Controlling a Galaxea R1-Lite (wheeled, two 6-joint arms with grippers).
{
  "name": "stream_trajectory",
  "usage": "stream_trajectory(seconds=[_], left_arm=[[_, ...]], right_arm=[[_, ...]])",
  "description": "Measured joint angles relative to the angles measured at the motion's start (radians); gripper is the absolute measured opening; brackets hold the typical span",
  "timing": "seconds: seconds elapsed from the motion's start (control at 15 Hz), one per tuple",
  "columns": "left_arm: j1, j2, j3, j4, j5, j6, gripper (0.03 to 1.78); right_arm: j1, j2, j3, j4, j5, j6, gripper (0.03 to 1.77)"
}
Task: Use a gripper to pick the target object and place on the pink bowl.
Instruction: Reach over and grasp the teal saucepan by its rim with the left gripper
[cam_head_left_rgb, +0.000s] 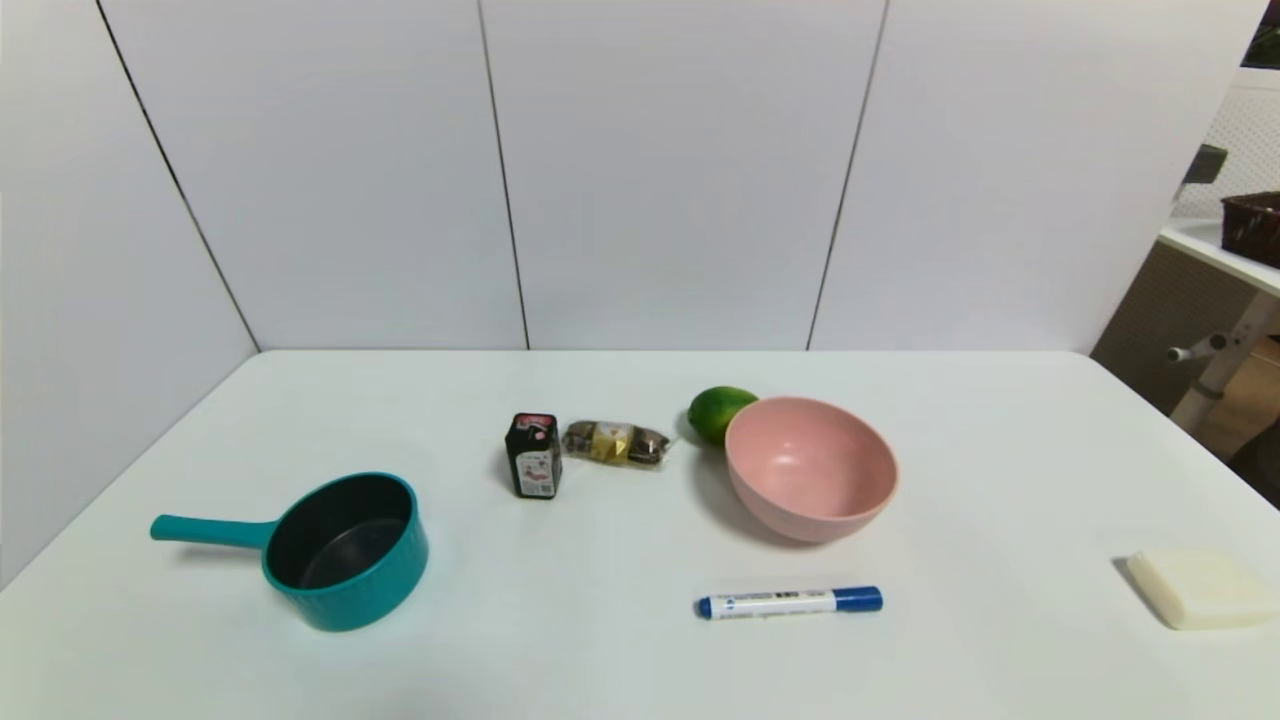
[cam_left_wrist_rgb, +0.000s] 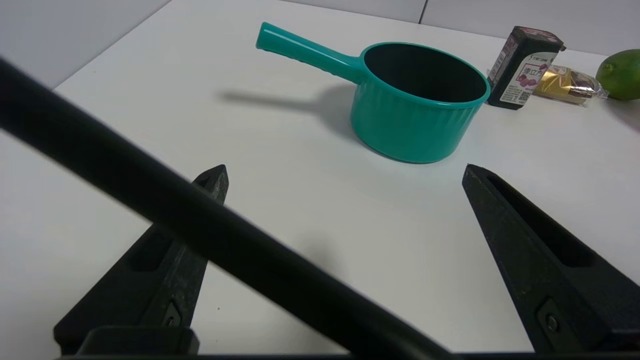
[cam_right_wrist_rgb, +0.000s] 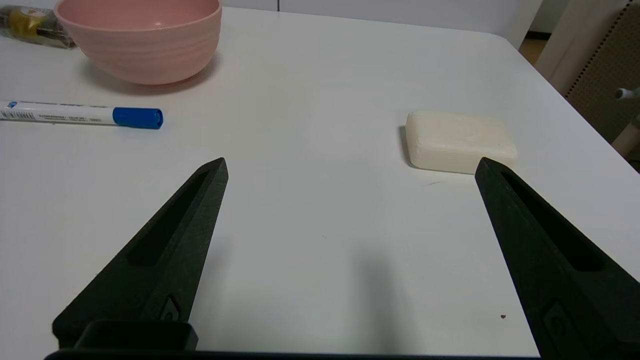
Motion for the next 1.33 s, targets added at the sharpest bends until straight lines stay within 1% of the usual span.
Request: stream_trajectory(seconds=[1.33], left_arm=[[0.0, 0.0, 0.0, 0.0, 0.0, 0.0, 1.69]], right_arm=[[0.0, 0.0, 0.0, 0.0, 0.0, 0.0, 1.71]])
